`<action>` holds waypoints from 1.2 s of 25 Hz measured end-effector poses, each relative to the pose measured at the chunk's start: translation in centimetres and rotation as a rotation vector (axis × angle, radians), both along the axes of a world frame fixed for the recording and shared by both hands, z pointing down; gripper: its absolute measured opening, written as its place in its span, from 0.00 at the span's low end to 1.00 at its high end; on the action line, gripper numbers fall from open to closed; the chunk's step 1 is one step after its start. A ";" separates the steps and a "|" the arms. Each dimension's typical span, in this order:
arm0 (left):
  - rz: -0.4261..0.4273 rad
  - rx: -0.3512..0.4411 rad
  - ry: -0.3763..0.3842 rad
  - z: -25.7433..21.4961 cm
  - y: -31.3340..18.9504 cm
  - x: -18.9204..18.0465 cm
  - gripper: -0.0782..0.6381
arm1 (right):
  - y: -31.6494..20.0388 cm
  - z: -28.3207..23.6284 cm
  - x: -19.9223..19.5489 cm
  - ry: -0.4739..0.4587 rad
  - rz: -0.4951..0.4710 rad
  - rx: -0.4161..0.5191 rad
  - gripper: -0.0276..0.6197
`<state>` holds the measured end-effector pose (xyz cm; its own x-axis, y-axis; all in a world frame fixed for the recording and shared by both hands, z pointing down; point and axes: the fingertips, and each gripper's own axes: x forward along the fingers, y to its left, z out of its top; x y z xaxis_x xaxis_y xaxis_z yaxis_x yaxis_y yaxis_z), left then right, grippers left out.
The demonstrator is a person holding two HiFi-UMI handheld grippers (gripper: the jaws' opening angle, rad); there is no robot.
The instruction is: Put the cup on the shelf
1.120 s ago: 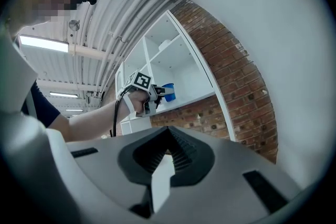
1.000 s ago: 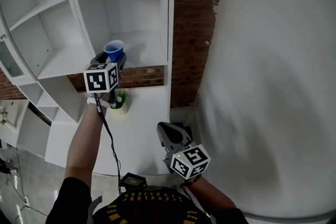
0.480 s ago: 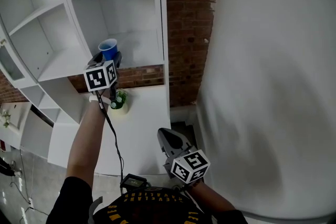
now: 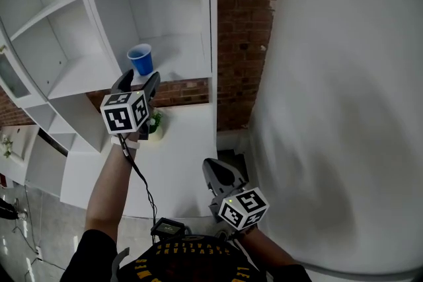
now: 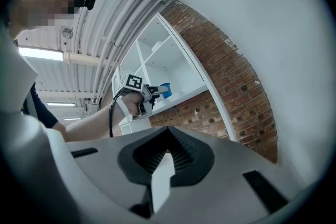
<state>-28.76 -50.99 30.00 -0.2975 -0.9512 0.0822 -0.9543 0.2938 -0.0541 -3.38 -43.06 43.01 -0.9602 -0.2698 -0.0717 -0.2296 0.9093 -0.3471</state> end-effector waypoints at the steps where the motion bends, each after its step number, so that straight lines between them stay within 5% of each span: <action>1: 0.013 0.011 0.003 0.0 0.8 0.4 0.56 | 0.0 -0.2 -0.1 -0.002 0.001 0.004 0.03; 7: 0.151 0.113 0.063 0.3 5.8 3.6 0.56 | -0.3 -1.9 -1.1 -0.014 0.006 0.048 0.03; 12: 0.284 0.102 0.079 2.5 10.0 6.4 0.55 | -0.1 -3.1 -2.0 -0.021 0.015 0.083 0.03; 25: 0.357 0.167 0.266 8.1 16.4 10.5 0.12 | 2.3 -5.8 -4.9 0.003 0.009 0.210 0.03; 30: 0.379 0.175 0.271 8.9 17.8 11.4 0.12 | 2.9 -6.1 -5.0 0.026 0.039 0.267 0.03</action>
